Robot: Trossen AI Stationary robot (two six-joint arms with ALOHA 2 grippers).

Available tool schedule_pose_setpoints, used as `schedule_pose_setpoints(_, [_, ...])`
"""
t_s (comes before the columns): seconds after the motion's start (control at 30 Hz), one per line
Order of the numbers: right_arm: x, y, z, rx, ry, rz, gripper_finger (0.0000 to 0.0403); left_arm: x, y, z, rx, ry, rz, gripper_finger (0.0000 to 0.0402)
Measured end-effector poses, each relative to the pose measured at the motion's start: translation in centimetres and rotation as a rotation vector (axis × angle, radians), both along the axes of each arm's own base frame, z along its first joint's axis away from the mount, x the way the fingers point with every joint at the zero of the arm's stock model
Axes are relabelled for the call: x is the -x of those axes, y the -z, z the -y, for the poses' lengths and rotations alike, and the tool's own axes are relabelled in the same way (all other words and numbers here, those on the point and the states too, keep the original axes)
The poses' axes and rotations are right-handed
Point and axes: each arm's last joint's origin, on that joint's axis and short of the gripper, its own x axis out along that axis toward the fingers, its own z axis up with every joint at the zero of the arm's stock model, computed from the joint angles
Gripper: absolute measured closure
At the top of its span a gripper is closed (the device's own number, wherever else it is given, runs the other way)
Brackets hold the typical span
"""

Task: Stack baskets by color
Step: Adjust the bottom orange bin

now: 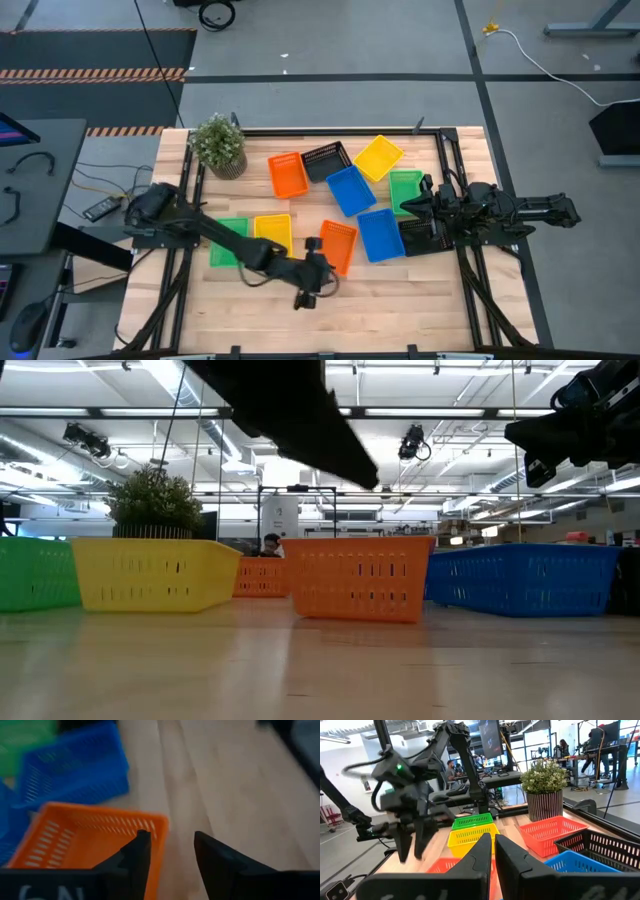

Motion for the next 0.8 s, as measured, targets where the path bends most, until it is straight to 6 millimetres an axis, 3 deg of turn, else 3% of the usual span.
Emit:
schedule_pose_setpoints(0.17, [0.0,-0.1,0.0,0.0,0.0,0.006,0.0374,-1.7,0.3,-0.3,0.016,0.053,-0.17,0.0202])
schedule_pose_setpoints(0.4, [0.1,-0.8,0.0,-0.015,-0.002,0.086,0.0374,-1.9,0.8,-0.7,0.012,0.043,-0.194,0.0176])
schedule_pose_setpoints(0.67, [0.4,-2.1,0.0,-0.303,-0.064,0.222,0.0374,-1.4,2.3,-1.7,-0.005,0.023,-0.23,0.0218])
schedule_pose_setpoints(0.8, [0.4,-1.8,-0.6,-0.345,-0.194,0.173,0.0374,-1.7,2.4,-2.3,0.004,0.012,-0.23,0.0254])
